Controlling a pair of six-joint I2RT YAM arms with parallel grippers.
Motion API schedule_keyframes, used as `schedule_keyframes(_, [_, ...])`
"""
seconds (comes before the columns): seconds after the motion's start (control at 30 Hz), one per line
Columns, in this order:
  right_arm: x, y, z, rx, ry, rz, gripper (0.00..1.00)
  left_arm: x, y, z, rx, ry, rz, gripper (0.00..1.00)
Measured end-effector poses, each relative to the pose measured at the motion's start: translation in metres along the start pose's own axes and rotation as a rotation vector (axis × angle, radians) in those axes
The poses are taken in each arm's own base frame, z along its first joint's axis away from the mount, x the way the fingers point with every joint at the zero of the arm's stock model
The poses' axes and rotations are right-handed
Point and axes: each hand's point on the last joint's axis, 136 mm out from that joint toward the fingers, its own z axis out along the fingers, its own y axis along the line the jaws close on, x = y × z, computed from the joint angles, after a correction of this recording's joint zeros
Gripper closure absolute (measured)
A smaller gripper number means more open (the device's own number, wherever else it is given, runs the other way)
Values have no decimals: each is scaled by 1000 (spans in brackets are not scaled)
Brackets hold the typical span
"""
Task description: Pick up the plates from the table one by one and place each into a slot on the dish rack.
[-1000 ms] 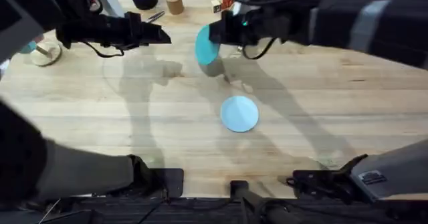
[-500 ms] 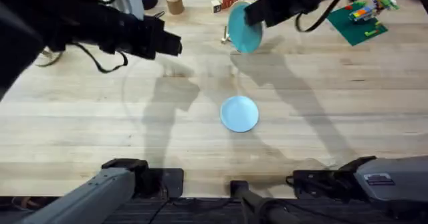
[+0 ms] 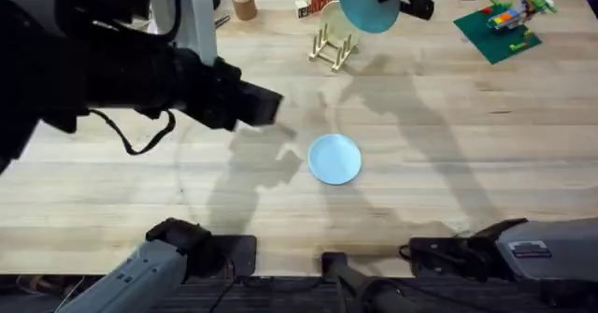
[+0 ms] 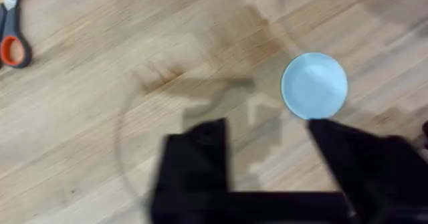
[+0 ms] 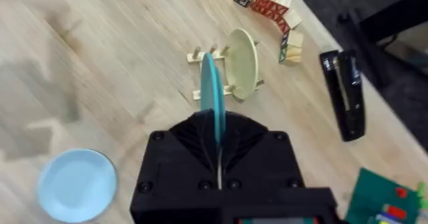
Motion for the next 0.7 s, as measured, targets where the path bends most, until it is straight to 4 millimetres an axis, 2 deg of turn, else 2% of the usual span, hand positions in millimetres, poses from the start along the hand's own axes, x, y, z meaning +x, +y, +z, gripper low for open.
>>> schedule_keyframes(0.03, [0,-1,0,4,-1,-21,971,0,1,0,-7,-1,-4,143])
schedule_keyframes(0.07, [-1,-2,0,9,-5,-40,971,0,1,0,-10,0,-16,42])
schedule_keyframes(0.1, [-3,-3,0,14,-11,-57,971,0,2,0,-15,1,-20,16])
schedule_keyframes(0.43, [-28,-17,-2,83,-107,-181,972,1,5,0,-33,3,-42,5])
schedule_keyframes(0.7, [-39,-23,0,98,-127,-204,972,1,5,0,-34,2,-44,5])
